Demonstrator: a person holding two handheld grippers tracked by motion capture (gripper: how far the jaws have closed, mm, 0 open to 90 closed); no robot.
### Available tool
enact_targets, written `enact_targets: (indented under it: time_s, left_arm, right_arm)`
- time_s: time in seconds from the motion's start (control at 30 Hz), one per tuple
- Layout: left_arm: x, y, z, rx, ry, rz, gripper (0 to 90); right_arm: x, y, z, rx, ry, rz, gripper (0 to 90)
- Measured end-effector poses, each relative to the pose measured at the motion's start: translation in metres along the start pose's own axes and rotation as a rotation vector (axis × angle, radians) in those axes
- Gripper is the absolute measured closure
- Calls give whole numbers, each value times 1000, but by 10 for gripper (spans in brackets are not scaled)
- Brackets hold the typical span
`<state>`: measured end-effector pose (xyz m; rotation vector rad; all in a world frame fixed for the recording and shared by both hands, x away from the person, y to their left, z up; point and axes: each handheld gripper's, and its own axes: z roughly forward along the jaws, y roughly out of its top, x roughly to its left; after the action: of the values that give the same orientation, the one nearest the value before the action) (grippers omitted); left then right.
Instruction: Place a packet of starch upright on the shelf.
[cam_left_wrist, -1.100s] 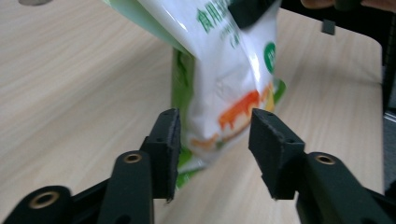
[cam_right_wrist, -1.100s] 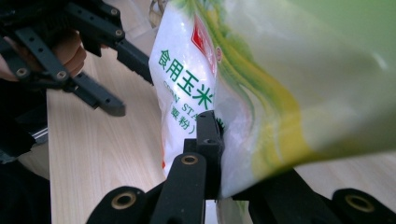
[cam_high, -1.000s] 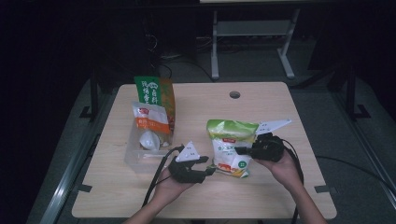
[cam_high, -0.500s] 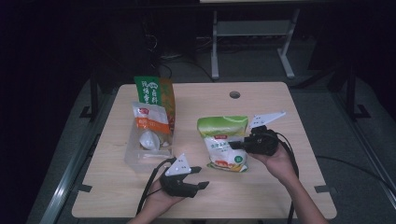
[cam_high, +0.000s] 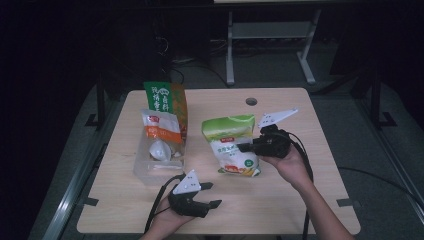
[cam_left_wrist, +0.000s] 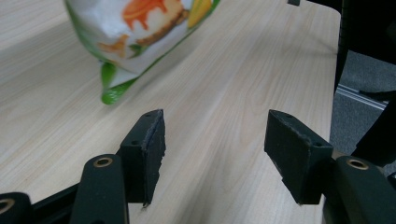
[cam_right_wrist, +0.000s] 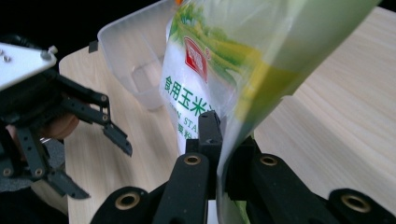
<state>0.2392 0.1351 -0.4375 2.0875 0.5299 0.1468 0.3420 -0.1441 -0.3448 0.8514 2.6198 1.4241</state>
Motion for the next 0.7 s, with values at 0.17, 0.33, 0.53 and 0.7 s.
enact_targets:
  time_s: [0.17,0.33,0.53,0.7]
  left_arm:
    - [-4,0,0,3,-4,21,376]
    - [-8,-1,2,15,-28,39,376]
    - [-10,-1,3,18,-41,45,381]
    - [-11,-2,3,25,-45,54,381]
  right_arm:
    - [3,11,3,-1,9,-6,877]
    - [7,24,8,-5,25,-19,876]
    - [15,40,16,-2,45,-32,877]
    - [20,51,22,-4,56,-45,877]
